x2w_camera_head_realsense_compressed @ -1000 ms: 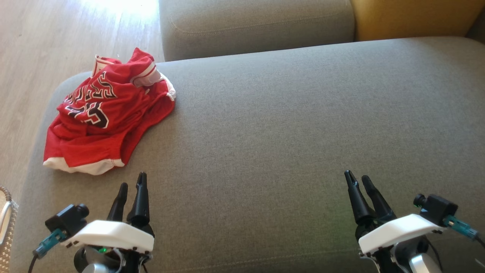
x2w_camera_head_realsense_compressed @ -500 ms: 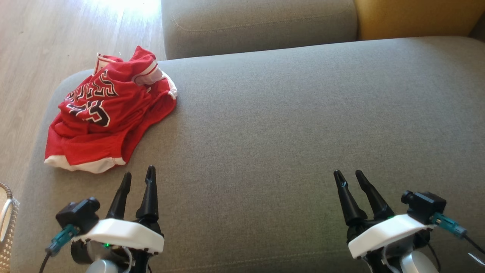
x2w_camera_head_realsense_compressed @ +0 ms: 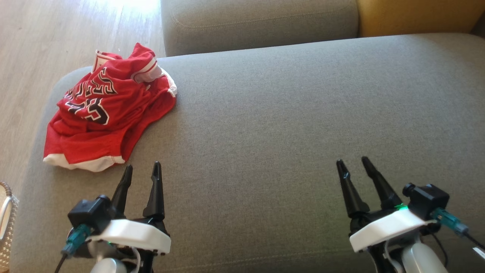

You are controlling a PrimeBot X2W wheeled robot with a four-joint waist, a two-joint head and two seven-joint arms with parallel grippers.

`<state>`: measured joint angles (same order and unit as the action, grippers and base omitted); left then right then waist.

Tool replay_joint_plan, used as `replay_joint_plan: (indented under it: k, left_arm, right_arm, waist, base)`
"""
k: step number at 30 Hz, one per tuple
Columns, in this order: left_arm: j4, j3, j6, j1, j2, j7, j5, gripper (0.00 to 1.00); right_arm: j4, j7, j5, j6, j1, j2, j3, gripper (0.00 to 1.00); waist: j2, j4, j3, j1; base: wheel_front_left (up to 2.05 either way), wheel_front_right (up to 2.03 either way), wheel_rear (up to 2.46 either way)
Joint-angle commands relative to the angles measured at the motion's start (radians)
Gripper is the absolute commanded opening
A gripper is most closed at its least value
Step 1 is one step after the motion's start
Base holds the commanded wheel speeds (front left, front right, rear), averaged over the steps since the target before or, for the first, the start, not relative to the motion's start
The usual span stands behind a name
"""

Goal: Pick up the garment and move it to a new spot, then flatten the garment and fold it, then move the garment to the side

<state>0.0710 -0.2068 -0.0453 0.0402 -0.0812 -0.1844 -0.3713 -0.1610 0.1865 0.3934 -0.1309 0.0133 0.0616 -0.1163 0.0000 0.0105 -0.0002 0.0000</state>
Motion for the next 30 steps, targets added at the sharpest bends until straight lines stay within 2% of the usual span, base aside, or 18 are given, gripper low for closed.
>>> replay_joint_plan:
  k: [1, 20, 26, 30]
  left_arm:
    - [-0.039, 0.033, -0.009, -0.018, -0.01, -0.015, 0.034, 1.0]
    - [-0.074, 0.053, -0.017, 0.003, 0.005, -0.062, 0.253, 1.0]
    - [-0.1, 0.071, -0.014, 0.006, 0.017, -0.077, 0.303, 1.0]
    - [-0.087, 0.084, -0.004, 0.006, 0.022, -0.077, 0.301, 1.0]
  right_arm:
    - [0.045, 0.015, -0.035, 0.0, 0.046, -0.005, -0.006, 1.0]
    - [0.049, 0.061, -0.265, 0.0, 0.049, -0.01, 0.082, 1.0]
    - [0.056, 0.075, -0.342, 0.0, 0.045, -0.011, 0.094, 1.0]
    - [0.056, 0.075, -0.347, 0.0, 0.042, -0.011, 0.1, 1.0]
  waist:
    - [0.0, 0.001, 0.001, 0.0]
    - [0.0, 0.004, 0.006, 0.0]
    - [0.0, 0.002, 0.005, 0.0]
    - [0.0, 0.0, 0.006, 0.0]
  base:
    - [0.0, 0.0, 0.0]
    - [0.0, 0.0, 0.0]
    - [0.0, 0.0, 0.0]
    - [0.0, 0.0, 0.0]
